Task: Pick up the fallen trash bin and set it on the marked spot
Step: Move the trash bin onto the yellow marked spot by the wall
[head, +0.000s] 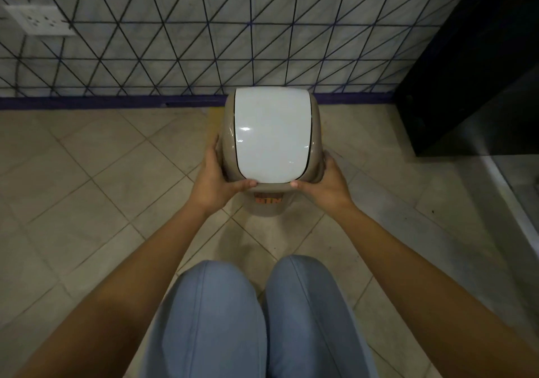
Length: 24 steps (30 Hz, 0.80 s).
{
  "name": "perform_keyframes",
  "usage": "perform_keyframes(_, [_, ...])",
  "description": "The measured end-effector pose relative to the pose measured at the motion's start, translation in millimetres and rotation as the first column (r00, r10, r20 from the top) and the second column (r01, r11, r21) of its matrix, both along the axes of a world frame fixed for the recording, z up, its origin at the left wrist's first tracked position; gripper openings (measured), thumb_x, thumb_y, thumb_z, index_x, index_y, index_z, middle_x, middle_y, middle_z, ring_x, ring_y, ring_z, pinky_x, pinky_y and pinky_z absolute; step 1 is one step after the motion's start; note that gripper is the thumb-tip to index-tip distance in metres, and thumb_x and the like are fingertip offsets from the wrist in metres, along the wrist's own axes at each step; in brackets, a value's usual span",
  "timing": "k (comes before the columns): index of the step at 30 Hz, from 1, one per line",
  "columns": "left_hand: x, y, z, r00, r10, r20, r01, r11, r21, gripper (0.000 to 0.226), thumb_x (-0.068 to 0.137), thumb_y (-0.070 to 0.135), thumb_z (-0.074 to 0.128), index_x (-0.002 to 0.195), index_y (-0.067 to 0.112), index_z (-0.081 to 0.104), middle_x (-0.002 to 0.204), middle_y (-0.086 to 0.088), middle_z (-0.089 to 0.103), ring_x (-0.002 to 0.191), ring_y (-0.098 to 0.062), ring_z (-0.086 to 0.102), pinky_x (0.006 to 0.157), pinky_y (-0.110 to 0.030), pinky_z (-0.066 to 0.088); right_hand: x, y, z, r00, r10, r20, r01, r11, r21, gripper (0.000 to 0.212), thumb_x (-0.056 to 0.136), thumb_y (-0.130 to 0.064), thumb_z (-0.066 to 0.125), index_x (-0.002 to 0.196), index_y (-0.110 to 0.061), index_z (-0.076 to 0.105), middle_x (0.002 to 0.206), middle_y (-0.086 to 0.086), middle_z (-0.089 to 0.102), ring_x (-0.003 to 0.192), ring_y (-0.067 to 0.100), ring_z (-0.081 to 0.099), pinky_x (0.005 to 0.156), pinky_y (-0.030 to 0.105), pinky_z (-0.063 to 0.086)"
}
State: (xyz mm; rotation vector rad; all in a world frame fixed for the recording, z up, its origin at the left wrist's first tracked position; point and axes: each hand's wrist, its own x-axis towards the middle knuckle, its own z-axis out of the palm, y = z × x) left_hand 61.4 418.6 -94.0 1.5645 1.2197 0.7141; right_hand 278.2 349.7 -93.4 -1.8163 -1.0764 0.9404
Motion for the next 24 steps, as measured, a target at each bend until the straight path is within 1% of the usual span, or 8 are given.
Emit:
perform_keyframes(2, [-2.0, -3.8, -7.2, 0.999, 0.032, 0.036, -0.029, 0.995, -0.092, 0.115, 0.062, 0.017, 0.083, 0.147, 0.016, 0.005, 0.137, 0.003, 0.035, 0.12, -0.008, 0.039, 0.079, 0.0, 0.04, 0.1, -3.2, -4.9, 0.992, -0.061, -0.113, 0.053, 0.996, -0.071, 0.091, 0.061, -0.021, 0.085, 0.138, -0.016, 0.037, 0.135, 0.003, 0.051, 0.122, 0.018, 0.049, 0.097, 0.029, 0.043])
perform_keyframes(3, [-3.2, -5.4, -10.2, 0.998, 0.048, 0.043, -0.042, 0.991, -0.127, 0.113, 0.064, 0.016, 0.082, 0.147, 0.015, 0.006, 0.138, -0.001, 0.038, 0.117, -0.011, 0.043, 0.073, 0.002, 0.041, -0.1, -4.7, -7.3, 0.986, -0.086, -0.141, 0.075, 0.994, -0.083, 0.088, 0.062, -0.02, 0.084, 0.137, -0.016, 0.038, 0.133, 0.002, 0.052, 0.118, 0.016, 0.051, 0.092, 0.024, 0.043])
perform_keyframes(6, [-9.6, -4.5, -14.2, 0.995, 0.067, 0.071, -0.053, 0.981, -0.184, 0.108, 0.067, 0.015, 0.081, 0.148, 0.016, 0.01, 0.139, -0.006, 0.042, 0.111, -0.016, 0.051, 0.068, -0.003, 0.046, -2.1, -6.0, -8.5, 0.971, -0.119, -0.208, 0.108, 0.992, -0.065, 0.084, 0.065, -0.014, 0.082, 0.137, -0.016, 0.039, 0.12, -0.005, 0.052, 0.105, 0.009, 0.051, 0.07, 0.003, 0.043])
perform_keyframes(9, [-13.4, -0.9, -13.7, 0.995, 0.049, 0.087, -0.03, 0.978, -0.206, 0.106, 0.067, 0.016, 0.081, 0.148, 0.018, 0.012, 0.135, -0.004, 0.045, 0.111, -0.017, 0.052, 0.068, -0.007, 0.049, -1.1, -4.9, -8.7, 0.971, -0.114, -0.21, 0.105, 0.993, -0.054, 0.083, 0.065, -0.011, 0.081, 0.137, -0.014, 0.039, 0.114, -0.007, 0.05, 0.102, 0.008, 0.049, 0.059, -0.003, 0.04])
perform_keyframes(13, [-15.8, 1.6, -12.9, 0.994, 0.028, 0.104, -0.005, 0.976, -0.216, 0.107, 0.067, 0.017, 0.081, 0.148, 0.019, 0.012, 0.132, -0.001, 0.045, 0.11, -0.016, 0.052, 0.066, -0.007, 0.049, 0.3, -5.0, -8.8, 0.984, -0.095, -0.153, 0.086, 0.994, -0.066, 0.083, 0.065, -0.014, 0.081, 0.137, -0.013, 0.038, 0.114, -0.008, 0.05, 0.102, 0.008, 0.049, 0.064, 0.001, 0.042])
perform_keyframes(18, [-16.8, 5.9, -10.5, 0.995, -0.003, 0.098, 0.024, 0.977, -0.213, 0.107, 0.066, 0.016, 0.081, 0.148, 0.019, 0.011, 0.137, -0.004, 0.043, 0.112, -0.018, 0.051, 0.07, -0.008, 0.05, 3.1, -0.7, -7.2, 0.991, -0.105, -0.087, 0.093, 0.986, -0.135, 0.091, 0.063, -0.02, 0.083, 0.139, -0.012, 0.034, 0.135, 0.004, 0.048, 0.114, 0.014, 0.047, 0.09, 0.025, 0.039])
perform_keyframes(21, [-16.9, 10.9, -8.4, 0.995, -0.016, 0.102, 0.037, 0.977, -0.212, 0.106, 0.066, 0.016, 0.081, 0.147, 0.021, 0.013, 0.135, -0.002, 0.042, 0.11, -0.018, 0.051, 0.069, -0.007, 0.049, 4.6, 2.6, -6.9, 0.988, -0.113, -0.104, 0.095, 0.982, -0.166, 0.093, 0.062, -0.02, 0.084, 0.138, -0.011, 0.032, 0.139, 0.006, 0.045, 0.124, 0.02, 0.044, 0.095, 0.028, 0.039])
perform_keyframes(24, [-13.7, 18.9, -4.6, 0.994, -0.035, 0.099, 0.055, 0.977, -0.208, 0.105, 0.066, 0.018, 0.081, 0.146, 0.024, 0.014, 0.13, 0.004, 0.042, 0.103, -0.01, 0.052, 0.064, -0.005, 0.048, 9.7, 6.9, -7.1, 0.985, -0.131, -0.111, 0.112, 0.98, -0.164, 0.091, 0.062, -0.021, 0.084, 0.137, -0.011, 0.033, 0.137, 0.007, 0.046, 0.117, 0.019, 0.047, 0.094, 0.03, 0.042])
